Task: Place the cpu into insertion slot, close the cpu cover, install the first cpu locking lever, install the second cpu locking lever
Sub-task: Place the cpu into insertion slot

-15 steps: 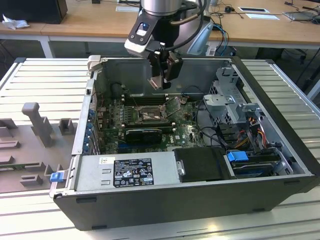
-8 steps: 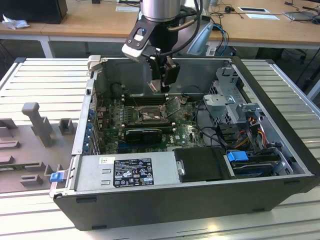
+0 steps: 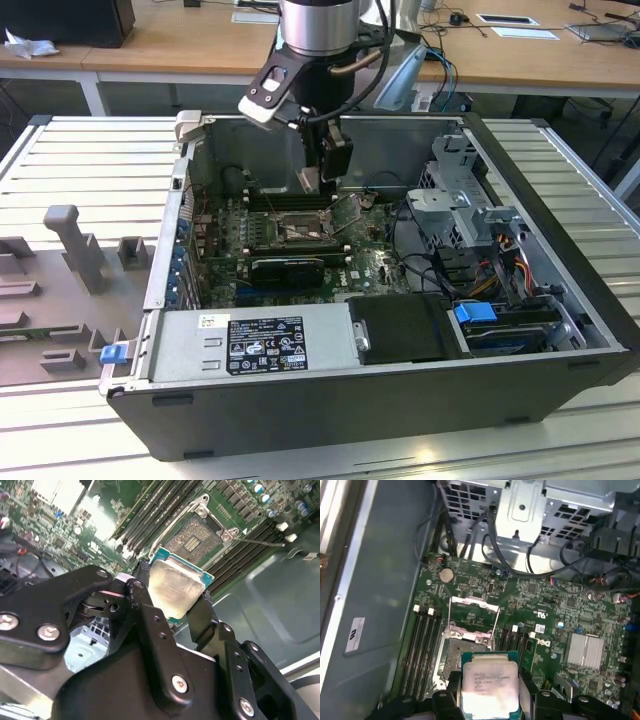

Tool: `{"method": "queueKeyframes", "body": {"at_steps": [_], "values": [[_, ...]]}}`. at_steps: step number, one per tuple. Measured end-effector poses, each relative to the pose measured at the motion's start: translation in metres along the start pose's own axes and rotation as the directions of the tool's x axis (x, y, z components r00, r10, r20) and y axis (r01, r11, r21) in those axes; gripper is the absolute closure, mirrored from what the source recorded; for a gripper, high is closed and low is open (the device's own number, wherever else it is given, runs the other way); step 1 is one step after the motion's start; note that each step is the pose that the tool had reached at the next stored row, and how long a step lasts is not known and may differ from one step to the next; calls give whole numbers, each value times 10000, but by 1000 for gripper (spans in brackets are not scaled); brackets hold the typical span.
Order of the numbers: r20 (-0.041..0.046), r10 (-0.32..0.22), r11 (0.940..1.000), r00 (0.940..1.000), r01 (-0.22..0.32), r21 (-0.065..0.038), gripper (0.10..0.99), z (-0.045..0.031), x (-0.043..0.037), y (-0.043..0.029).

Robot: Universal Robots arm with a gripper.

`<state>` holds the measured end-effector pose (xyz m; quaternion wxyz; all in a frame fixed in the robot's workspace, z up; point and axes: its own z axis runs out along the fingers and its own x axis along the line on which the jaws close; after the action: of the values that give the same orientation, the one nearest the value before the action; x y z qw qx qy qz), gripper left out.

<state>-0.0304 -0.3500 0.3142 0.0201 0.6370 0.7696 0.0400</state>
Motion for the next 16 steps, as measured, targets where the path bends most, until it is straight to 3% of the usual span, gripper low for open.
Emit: {"method": "queueKeyframes", "body": {"at_steps": [9,14,16], "values": [[88,1096,9939,9939,-1097,112,545,110,2,-10],[173,2149,9765,9765,-2152,145,545,187,4,-17],[161,2079,9780,9780,-2081,149,545,243,8,-35]]}}
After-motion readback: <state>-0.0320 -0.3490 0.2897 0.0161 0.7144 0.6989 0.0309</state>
